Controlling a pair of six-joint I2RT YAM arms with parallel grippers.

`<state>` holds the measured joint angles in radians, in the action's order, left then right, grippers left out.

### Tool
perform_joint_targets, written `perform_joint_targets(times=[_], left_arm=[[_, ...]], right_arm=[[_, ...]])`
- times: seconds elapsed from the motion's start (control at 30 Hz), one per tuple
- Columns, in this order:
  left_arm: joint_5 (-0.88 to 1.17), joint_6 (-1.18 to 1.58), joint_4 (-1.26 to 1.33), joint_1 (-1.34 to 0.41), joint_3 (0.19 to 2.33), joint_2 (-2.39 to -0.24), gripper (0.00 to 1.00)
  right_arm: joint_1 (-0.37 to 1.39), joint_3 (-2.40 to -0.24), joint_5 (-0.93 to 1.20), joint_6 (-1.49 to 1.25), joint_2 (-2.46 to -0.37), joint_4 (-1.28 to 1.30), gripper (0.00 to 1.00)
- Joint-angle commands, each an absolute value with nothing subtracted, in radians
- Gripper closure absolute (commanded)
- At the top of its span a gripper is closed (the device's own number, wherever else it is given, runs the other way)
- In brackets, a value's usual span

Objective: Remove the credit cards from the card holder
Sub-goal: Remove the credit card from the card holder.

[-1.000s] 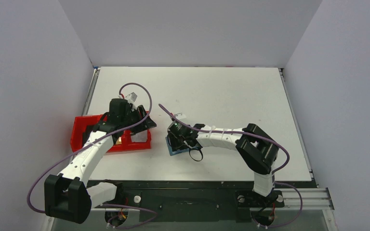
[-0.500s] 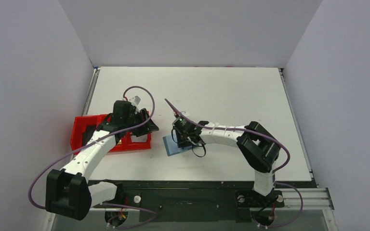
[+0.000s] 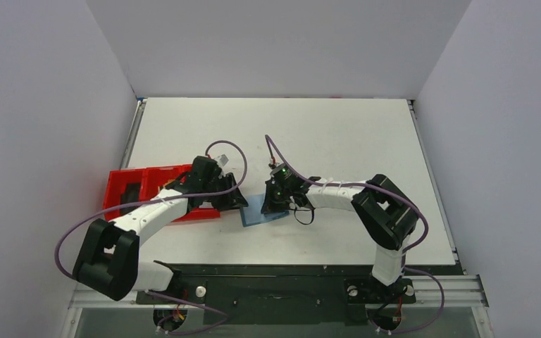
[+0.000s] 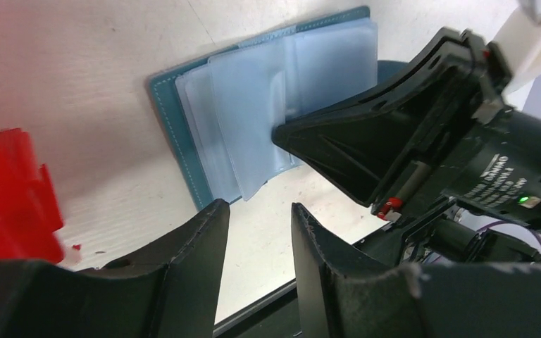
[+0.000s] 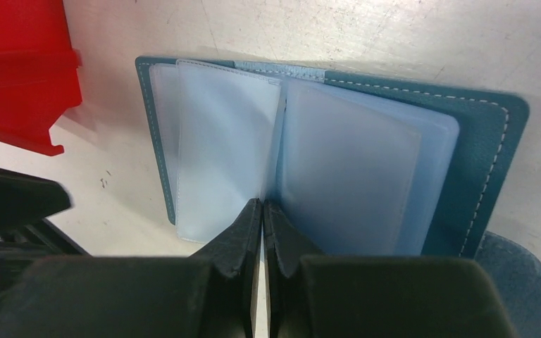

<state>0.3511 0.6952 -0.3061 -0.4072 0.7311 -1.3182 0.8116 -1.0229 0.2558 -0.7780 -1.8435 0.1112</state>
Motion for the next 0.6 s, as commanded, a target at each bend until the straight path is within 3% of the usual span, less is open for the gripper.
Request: perform_joint_targets(times=[0.0,0.57], left_arm=[[0.337,0.732,-0.199,-0.453,0.724,-1.371,0.65],[0.289,0.739,-0.105,-0.497,0.696,-1.537,0.65]], right_arm=[[0.812,-0.962,0.271,-0.800,-1.901,0.084,1.00],[0.793,-0.934,0.287,-0.815,-1.901,0.039,1.00]])
